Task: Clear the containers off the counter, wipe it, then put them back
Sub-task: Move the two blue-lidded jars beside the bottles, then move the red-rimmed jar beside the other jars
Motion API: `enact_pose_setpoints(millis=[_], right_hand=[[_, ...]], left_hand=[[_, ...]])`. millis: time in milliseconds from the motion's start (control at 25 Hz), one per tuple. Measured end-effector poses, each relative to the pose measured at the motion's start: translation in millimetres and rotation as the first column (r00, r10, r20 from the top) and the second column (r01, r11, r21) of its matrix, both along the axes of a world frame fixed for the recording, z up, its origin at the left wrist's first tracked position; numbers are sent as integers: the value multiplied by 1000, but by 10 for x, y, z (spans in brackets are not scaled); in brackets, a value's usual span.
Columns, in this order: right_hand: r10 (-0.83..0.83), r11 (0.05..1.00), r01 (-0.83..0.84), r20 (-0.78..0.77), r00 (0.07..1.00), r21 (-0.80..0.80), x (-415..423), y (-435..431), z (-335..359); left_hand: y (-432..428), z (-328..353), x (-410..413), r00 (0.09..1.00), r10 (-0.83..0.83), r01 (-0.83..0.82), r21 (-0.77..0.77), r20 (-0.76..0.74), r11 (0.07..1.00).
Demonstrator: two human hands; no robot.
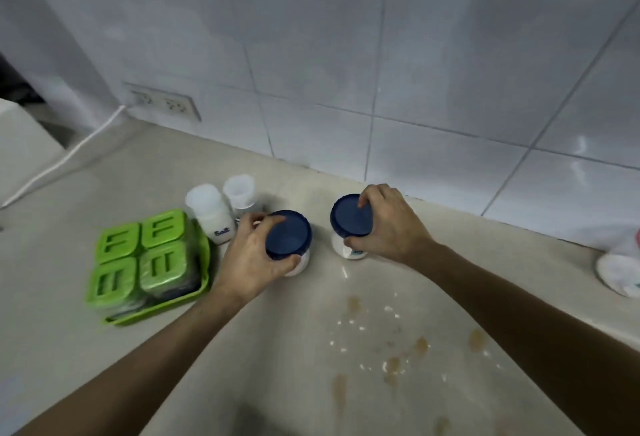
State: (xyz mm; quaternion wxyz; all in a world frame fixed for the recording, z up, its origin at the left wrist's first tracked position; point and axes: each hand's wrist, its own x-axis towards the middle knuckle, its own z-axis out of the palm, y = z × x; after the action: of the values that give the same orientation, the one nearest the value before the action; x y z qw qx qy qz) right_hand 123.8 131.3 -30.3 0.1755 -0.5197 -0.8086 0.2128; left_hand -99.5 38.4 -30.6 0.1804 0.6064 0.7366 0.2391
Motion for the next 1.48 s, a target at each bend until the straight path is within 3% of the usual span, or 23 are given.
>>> enact_pose_setpoints(millis=[160,320,680,840,1080,1320,1400,1480], right_hand=[[68,998,-68,3,998,-16,-730,-89,-91],[108,994,-108,-2,994,21,-1151,-116,-152],[163,986,-163,-39,986,-14,-1289,-167,-267],[61,998,-61,-24,998,18,-626,-533,-444],[-211,977,210,-18,977,-18,1000,-1139,-654],[-430,894,382,210,878,232,2579,-899,-396],[-510,855,455,241,826,248,2980,-675,-355],[-562,824,507,254,787,252,3304,-462,-375]], left_hand=[[-134,-41,-546,982,191,-190,67,-3,979],[-192,-179,-828,979,184,-175,99,-90,980],[-273,-300,-993,977,208,-195,198,-50,961],[-679,-394,-591,994,70,-38,337,-84,941],[-867,-742,719,932,-357,360,234,-58,903],[31,-602,2349,766,-591,627,91,-252,774],[235,-566,2785,697,-660,682,-26,-281,731],[332,-603,3139,688,-676,676,-107,-263,729]])
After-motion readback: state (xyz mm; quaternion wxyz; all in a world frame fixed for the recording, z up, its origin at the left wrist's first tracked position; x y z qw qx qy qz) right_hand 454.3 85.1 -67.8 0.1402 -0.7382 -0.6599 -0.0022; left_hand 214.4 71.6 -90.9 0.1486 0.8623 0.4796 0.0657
